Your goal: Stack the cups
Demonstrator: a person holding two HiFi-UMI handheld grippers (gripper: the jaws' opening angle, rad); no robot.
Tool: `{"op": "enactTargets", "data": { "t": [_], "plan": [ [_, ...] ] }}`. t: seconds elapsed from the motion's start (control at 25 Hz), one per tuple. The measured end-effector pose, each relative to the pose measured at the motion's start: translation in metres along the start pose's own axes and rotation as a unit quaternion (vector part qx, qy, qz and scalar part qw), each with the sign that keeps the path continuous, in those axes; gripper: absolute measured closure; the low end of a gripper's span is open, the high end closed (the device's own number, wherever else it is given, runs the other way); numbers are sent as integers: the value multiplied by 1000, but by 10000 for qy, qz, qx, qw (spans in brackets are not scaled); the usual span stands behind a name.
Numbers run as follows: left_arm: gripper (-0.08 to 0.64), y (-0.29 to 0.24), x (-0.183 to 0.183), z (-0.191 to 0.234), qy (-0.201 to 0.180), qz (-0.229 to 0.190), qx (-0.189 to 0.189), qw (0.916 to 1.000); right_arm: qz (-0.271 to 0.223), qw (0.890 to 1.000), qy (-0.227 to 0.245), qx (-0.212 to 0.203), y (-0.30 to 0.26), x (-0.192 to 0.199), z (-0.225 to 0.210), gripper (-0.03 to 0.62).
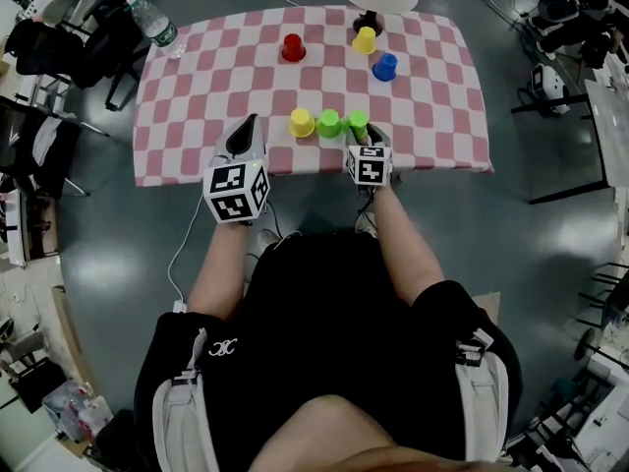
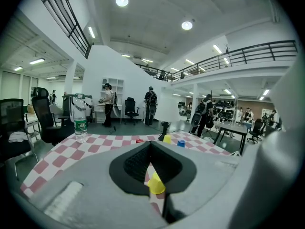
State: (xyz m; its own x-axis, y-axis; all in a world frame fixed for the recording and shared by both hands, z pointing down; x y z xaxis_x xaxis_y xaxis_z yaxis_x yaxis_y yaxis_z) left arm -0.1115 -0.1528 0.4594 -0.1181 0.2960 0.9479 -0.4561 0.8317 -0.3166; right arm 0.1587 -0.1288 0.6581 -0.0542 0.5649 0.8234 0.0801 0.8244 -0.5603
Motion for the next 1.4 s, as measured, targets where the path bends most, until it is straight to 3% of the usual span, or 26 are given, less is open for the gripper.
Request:
{"op": "enactTargets", "data": {
  "t": [0.36,0.68,1.04,1.2,1.4],
  "plan": [
    [545,-1,-2,-6,-23,-31,175,9998,30,10000,-15,-77,0,-1,-1,400],
    [545,-7,-5,-10,-31,-73,325,9994,-1009,9944,-283,-135,28,-26,-3,400],
    [545,-17,-17,-15,0,-241,482,9985,-2179,9753,-120,346,79,-109,-3,407],
    [545,-20,-26,-16,2,-348,535,9980,-2472,9666,318,599,104,-143,7,575],
    [545,-22,-35,-13,5,-467,569,9973,-2796,9581,432,438,121,-169,27,588]
  ]
}}
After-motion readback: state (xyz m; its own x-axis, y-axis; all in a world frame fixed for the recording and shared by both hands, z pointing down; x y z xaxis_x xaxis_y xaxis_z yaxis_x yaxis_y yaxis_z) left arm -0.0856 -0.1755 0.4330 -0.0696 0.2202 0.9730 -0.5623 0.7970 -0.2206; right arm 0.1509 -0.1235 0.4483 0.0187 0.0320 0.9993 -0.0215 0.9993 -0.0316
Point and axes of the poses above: the fingertips, and each gripper's own axes: y backward along the fingers, z to its left, x out of its underside, the point moved 8 cm from there along y, backward along the fingers, and after that the axes turned 5 degrees about -x, right-handed, at the moved point
